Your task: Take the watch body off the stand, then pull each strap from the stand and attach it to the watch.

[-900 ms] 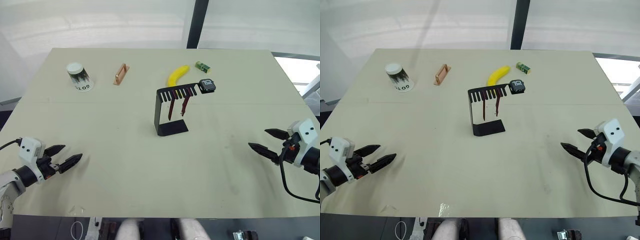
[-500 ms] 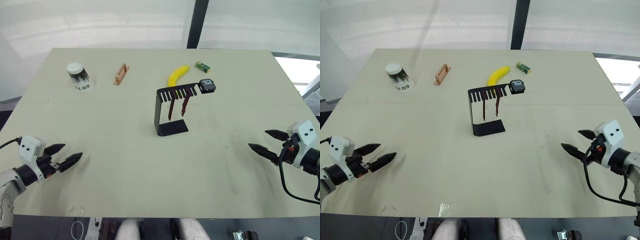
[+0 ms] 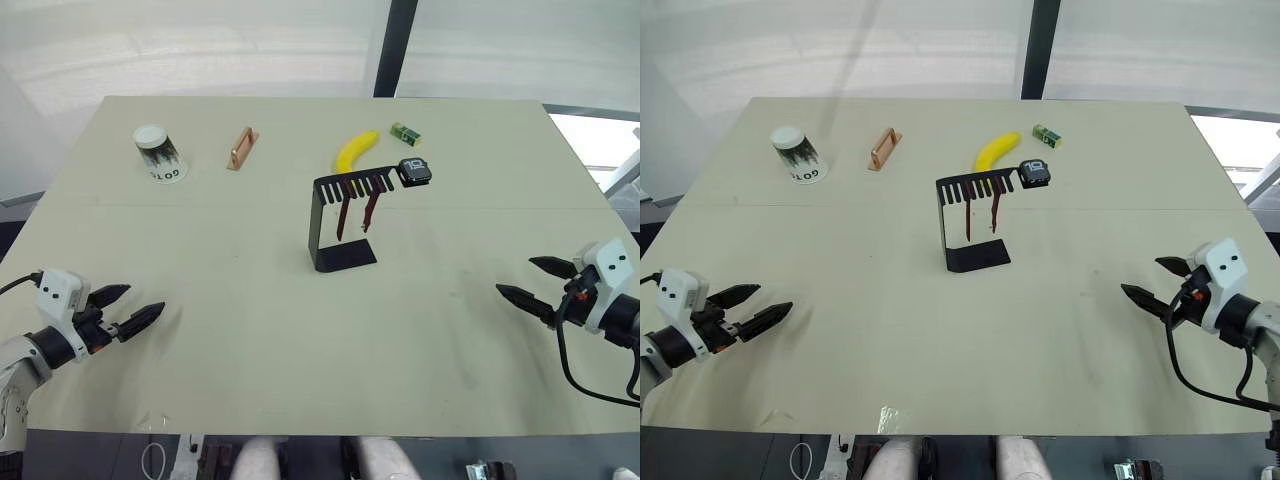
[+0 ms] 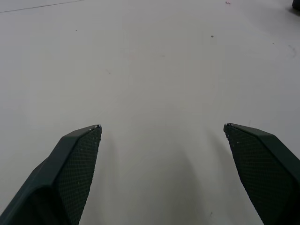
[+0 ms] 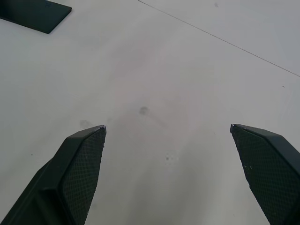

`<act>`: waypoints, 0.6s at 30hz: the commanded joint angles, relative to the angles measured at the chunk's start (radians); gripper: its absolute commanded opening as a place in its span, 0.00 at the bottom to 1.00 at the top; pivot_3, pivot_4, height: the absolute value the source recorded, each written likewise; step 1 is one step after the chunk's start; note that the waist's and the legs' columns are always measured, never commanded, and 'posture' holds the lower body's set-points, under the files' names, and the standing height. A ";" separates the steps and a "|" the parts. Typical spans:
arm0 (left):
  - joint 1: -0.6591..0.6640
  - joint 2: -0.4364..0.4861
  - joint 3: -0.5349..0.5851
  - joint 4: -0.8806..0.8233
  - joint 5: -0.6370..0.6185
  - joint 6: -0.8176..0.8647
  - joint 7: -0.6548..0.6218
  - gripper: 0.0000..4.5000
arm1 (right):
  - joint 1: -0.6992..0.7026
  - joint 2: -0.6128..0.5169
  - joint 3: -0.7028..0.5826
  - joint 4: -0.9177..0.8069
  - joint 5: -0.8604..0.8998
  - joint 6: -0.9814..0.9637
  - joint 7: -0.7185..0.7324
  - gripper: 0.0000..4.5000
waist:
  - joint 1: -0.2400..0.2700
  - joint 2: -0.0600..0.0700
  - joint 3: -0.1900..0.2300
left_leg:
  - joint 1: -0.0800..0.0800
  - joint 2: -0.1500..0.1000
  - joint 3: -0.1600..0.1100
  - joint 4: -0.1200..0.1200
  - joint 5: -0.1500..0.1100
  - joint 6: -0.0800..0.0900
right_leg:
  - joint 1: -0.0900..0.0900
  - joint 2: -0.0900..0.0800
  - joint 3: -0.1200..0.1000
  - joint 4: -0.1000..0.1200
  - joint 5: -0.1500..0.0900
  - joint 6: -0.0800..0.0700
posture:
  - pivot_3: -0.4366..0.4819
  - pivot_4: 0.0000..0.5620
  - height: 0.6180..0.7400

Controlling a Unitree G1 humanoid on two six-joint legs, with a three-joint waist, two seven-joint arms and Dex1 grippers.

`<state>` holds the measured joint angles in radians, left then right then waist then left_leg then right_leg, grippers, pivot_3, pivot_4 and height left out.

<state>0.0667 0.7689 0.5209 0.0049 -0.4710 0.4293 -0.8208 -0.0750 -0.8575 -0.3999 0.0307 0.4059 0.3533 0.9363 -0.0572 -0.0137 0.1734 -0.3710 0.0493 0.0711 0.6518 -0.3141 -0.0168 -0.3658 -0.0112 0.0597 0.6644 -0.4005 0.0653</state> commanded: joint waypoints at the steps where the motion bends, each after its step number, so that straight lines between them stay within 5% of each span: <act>1: -0.006 0.022 0.029 -0.122 -0.071 0.040 -0.023 1.00 | 0.006 0.027 -0.044 -0.112 0.040 0.040 -0.069 1.00 | 0.000 0.000 0.000 | 0.000 0.000 0.000 0.000 0.000 0.000 | 0.000 0.000 0.000 0.000 0.000 0.000 | 0.48 0.27 1.00; 10: -0.154 0.104 -0.095 -0.412 -0.275 0.215 -0.110 1.00 | 0.048 0.165 -0.079 -0.575 0.197 0.288 -0.342 1.00 | 0.003 0.000 0.000 | 0.000 0.000 -0.001 0.000 0.001 -0.001 | 0.001 0.000 0.000 0.005 0.000 0.000 | 0.48 0.27 1.00; 18: -0.450 0.067 -0.260 -0.437 -0.359 0.276 -0.090 1.00 | -0.200 0.305 -0.036 -0.829 0.403 0.592 -0.774 1.00 | -0.002 0.000 0.000 | -0.002 -0.001 -0.002 0.001 0.002 -0.004 | -0.002 0.002 0.000 0.008 0.000 0.000 | 0.48 0.27 1.00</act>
<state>-0.3574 0.8388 0.2776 -0.4212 -0.8172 0.7049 -0.9093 -0.2392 -0.5569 -0.4360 -0.7432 0.7655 0.9007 0.2472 -0.0594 -0.0139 0.1733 -0.3728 0.0489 0.0695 0.6528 -0.3120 -0.0208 -0.3685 -0.0089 0.0601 0.6729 -0.4005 0.0654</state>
